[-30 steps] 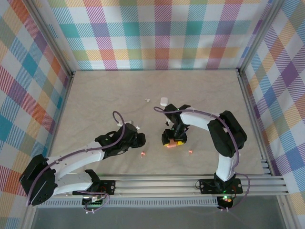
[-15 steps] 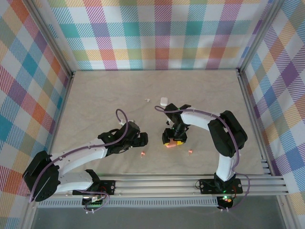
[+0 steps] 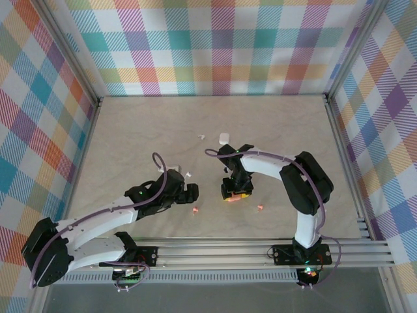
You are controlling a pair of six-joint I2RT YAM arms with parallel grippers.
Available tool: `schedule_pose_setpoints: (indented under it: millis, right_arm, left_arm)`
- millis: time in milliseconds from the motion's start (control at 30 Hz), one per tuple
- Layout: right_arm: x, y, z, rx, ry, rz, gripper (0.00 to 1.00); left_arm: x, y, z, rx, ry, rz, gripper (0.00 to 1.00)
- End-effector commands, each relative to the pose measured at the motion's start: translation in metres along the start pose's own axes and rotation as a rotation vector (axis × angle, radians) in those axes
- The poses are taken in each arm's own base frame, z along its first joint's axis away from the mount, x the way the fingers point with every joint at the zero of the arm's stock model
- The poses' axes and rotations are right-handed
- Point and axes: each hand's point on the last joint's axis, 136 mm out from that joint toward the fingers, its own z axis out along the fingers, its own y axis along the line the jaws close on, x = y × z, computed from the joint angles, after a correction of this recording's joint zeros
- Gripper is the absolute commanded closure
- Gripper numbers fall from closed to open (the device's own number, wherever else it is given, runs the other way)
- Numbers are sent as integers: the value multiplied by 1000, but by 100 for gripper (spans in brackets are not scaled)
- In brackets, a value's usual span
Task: Insert the wireless bluetooth earbuds into the charging case
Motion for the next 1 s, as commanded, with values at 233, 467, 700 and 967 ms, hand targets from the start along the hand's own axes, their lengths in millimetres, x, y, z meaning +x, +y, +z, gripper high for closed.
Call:
schedule_pose_setpoints:
  millis: [233, 467, 700, 967]
  right_arm:
    - [-31, 38, -84, -261, -295, 66, 50]
    - [-36, 44, -179, -469, -497, 136, 50]
    - [-25, 68, -234, -710, -503, 174, 50]
    - [-17, 80, -266, -822, -503, 180, 50]
  left_arm:
    - [-23, -63, -35, 439, -262, 187, 11]
    - [-66, -117, -77, 645, -514, 385, 10]
    - [-109, -167, -95, 752, -645, 449, 10]
    - [-134, -193, -83, 803, -686, 378, 17]
